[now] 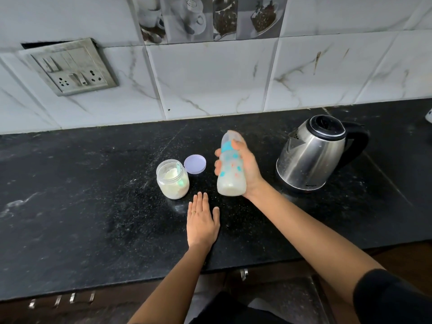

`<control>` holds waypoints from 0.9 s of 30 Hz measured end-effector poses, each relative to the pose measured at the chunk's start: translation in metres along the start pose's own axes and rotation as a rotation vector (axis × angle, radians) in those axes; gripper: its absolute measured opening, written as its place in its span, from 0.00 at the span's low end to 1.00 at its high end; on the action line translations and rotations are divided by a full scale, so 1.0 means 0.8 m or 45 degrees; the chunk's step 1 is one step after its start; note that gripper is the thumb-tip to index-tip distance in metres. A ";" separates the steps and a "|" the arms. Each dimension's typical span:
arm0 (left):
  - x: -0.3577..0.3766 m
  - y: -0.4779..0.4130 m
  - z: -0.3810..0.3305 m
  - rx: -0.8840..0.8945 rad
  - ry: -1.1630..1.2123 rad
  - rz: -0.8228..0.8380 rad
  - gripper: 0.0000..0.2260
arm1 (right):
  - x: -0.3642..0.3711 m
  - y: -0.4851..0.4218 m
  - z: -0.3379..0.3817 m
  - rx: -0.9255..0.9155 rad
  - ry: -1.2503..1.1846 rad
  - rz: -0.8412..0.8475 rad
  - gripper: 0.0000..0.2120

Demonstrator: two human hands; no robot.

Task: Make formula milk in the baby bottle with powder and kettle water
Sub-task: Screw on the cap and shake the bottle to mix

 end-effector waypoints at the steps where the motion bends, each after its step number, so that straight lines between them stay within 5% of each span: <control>1: -0.001 0.000 0.000 0.001 0.003 -0.003 0.26 | -0.001 -0.008 0.011 -0.017 -0.079 -0.037 0.10; 4: -0.001 0.001 -0.001 -0.001 -0.003 -0.001 0.26 | -0.007 -0.016 0.033 -0.019 -0.184 -0.150 0.11; 10: -0.003 0.000 -0.002 -0.007 0.012 -0.021 0.26 | 0.010 0.002 0.021 -0.090 -0.011 0.021 0.06; 13: -0.002 0.001 -0.002 -0.002 0.001 -0.007 0.26 | 0.011 -0.016 0.053 -0.102 -0.170 -0.078 0.13; 16: -0.004 0.000 -0.003 -0.013 0.020 -0.006 0.26 | 0.012 -0.001 0.020 -0.013 0.047 0.031 0.11; 18: -0.003 0.000 -0.003 -0.013 0.019 -0.008 0.26 | 0.012 0.014 -0.002 0.064 0.159 0.110 0.20; 21: -0.004 0.000 -0.003 -0.010 0.014 -0.010 0.26 | 0.008 0.000 0.024 -0.029 -0.029 0.035 0.11; 24: -0.004 0.000 -0.003 -0.007 0.010 -0.004 0.26 | 0.001 -0.011 0.049 -0.110 -0.194 -0.100 0.12; 27: -0.004 0.000 -0.004 -0.005 0.009 -0.007 0.26 | 0.003 0.010 0.008 -0.023 0.009 0.012 0.10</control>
Point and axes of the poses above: each hand's wrist, its own y-axis away from the middle knuckle, its own x-axis out of the palm, z = x × y, the point moved 6 cm from there along -y, towards the middle knuckle, and after that the axes turned 10 degrees about -z, right-handed, at the moved point
